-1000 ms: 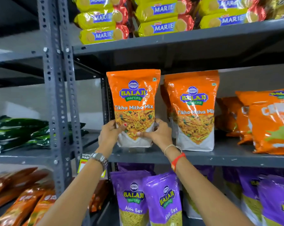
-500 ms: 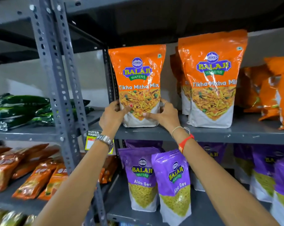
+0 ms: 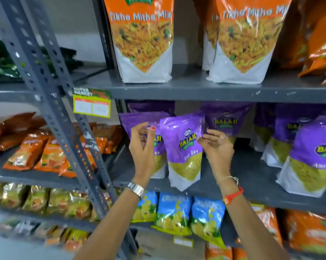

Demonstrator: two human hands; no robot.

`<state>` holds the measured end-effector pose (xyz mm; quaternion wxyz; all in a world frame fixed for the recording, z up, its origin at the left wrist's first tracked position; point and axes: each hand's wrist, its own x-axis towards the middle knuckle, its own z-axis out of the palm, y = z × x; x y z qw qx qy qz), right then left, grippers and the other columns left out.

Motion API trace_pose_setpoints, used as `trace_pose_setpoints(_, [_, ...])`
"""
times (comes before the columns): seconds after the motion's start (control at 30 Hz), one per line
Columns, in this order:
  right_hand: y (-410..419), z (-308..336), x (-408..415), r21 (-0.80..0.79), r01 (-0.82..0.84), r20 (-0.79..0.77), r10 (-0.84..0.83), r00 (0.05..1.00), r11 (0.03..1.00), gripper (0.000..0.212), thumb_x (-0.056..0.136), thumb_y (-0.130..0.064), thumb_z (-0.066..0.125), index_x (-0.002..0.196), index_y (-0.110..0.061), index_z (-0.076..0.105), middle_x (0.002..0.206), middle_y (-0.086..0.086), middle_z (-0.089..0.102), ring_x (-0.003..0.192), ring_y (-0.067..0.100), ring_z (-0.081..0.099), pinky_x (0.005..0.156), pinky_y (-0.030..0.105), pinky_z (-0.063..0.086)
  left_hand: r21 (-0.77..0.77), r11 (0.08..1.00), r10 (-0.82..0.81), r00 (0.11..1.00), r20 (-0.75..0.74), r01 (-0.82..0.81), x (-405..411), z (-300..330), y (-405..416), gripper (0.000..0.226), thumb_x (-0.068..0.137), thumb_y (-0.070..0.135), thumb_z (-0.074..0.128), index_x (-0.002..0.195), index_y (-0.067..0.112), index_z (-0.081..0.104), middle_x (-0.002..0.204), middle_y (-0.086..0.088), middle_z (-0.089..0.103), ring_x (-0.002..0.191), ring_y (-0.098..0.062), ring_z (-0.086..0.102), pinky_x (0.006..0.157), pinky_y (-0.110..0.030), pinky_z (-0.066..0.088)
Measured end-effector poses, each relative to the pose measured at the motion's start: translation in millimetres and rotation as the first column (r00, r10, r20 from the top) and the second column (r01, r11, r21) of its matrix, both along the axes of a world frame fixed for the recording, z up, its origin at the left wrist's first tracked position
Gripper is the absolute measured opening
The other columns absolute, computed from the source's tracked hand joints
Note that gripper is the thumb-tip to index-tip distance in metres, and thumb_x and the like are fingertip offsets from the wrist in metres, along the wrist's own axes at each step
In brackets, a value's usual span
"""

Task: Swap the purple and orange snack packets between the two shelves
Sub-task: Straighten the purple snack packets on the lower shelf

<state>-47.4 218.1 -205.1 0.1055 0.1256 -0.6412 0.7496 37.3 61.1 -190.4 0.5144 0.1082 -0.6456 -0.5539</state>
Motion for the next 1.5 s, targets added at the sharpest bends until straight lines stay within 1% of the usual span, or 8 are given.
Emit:
trace_pose_setpoints(0.1, [0.3,-42.9,-23.4,0.109,-0.078,0.194,0.055,0.979,0.991,0.062,0.070,-0.011,0.081,0.124,-0.005,0.051,0.104,0.008,0.062,0.091,0.013,0.060,0.077,0.011,0.050,0.178,0.984,-0.034,0.990,0.138,0.009,-7.4,-50.0,19.3,0.011,0.090,0.018,0.055,0.099,0.011,0.058,0.080,0.008,0.056,0.064,0.009,0.050,0.064,-0.009,0.040])
trace_pose_setpoints(0.23, [-4.0,-84.7,-51.1,0.244,-0.273,0.342,0.181,0.922,0.931,0.098,0.062,-0.034,0.087,0.141,-0.011,0.033,0.133,0.005,0.051,0.125,0.017,0.048,0.110,0.039,0.041,0.400,0.915,-0.163,0.949,0.271,0.043,-15.2,-96.1,42.2,0.016,0.095,0.025,0.047,0.109,0.018,0.048,0.095,0.011,0.056,0.088,0.004,0.052,0.070,-0.009,0.039])
trace_pose_setpoints(0.33, [-4.7,-97.7,-58.4,0.307,-0.396,0.377,0.271,0.886,0.865,0.101,0.065,-0.030,0.085,0.143,-0.012,0.024,0.136,0.004,0.055,0.126,0.019,0.052,0.111,0.042,0.040,0.522,0.845,-0.344,0.866,0.362,0.118,-28.1,-116.9,41.3,0.042,0.095,0.040,0.042,0.133,0.022,0.038,0.131,0.007,0.048,0.121,-0.014,0.044,0.106,-0.034,0.036])
trace_pose_setpoints(0.43, [-2.6,-100.4,-56.2,0.363,-0.442,0.413,0.283,0.865,0.821,0.097,0.063,-0.035,0.085,0.140,-0.015,0.029,0.135,0.005,0.057,0.123,0.021,0.055,0.105,0.046,0.045,0.615,0.765,-0.484,0.800,0.355,0.190,-33.4,-125.7,45.2,0.049,0.094,0.044,0.039,0.140,0.030,0.031,0.147,0.004,0.038,0.137,-0.023,0.036,0.113,-0.054,0.031])
trace_pose_setpoints(0.7, [11.7,-92.2,-48.4,0.432,-0.395,0.371,0.240,0.897,0.811,0.061,0.062,-0.032,0.087,0.114,-0.022,0.055,0.113,0.003,0.069,0.089,0.021,0.068,0.067,0.056,0.060,0.485,0.842,-0.401,0.875,0.272,0.235,-43.2,-130.5,64.1,0.035,0.097,0.028,0.042,0.131,0.029,0.039,0.127,0.010,0.051,0.115,-0.008,0.051,0.106,-0.040,0.041])
trace_pose_setpoints(0.97, [54.4,-95.3,-67.6,0.440,-0.124,0.296,-0.014,0.955,0.889,0.092,0.042,-0.070,0.078,0.121,-0.030,0.053,0.129,0.008,0.061,0.133,0.027,0.040,0.111,0.041,0.038,0.444,0.827,-0.504,0.805,0.314,0.345,-96.1,-118.6,90.3,0.020,0.096,0.029,0.041,0.112,0.016,0.043,0.110,-0.003,0.054,0.098,-0.017,0.053,0.089,-0.034,0.046])
trace_pose_setpoints(1.17, [86.8,-103.0,-74.1,0.458,-0.029,0.329,-0.139,0.934,0.888,0.110,0.039,-0.075,0.066,0.132,-0.019,0.044,0.139,0.013,0.049,0.135,0.029,0.033,0.103,0.032,0.031,0.431,0.789,-0.609,0.653,0.450,0.438,-127.1,-130.5,107.7,0.011,0.093,0.042,0.045,0.096,0.032,0.047,0.110,0.000,0.058,0.114,-0.027,0.058,0.101,-0.055,0.046])
trace_pose_setpoints(1.5, [92.6,-113.6,-74.9,0.434,-0.006,0.370,-0.172,0.913,0.901,0.086,0.056,-0.058,0.075,0.125,-0.015,0.046,0.133,0.015,0.047,0.130,0.029,0.038,0.105,0.040,0.038,0.421,0.758,-0.652,0.586,0.480,0.499,-130.7,-136.8,111.7,0.013,0.092,0.047,0.041,0.094,0.034,0.046,0.112,0.003,0.060,0.115,-0.024,0.058,0.101,-0.056,0.046])
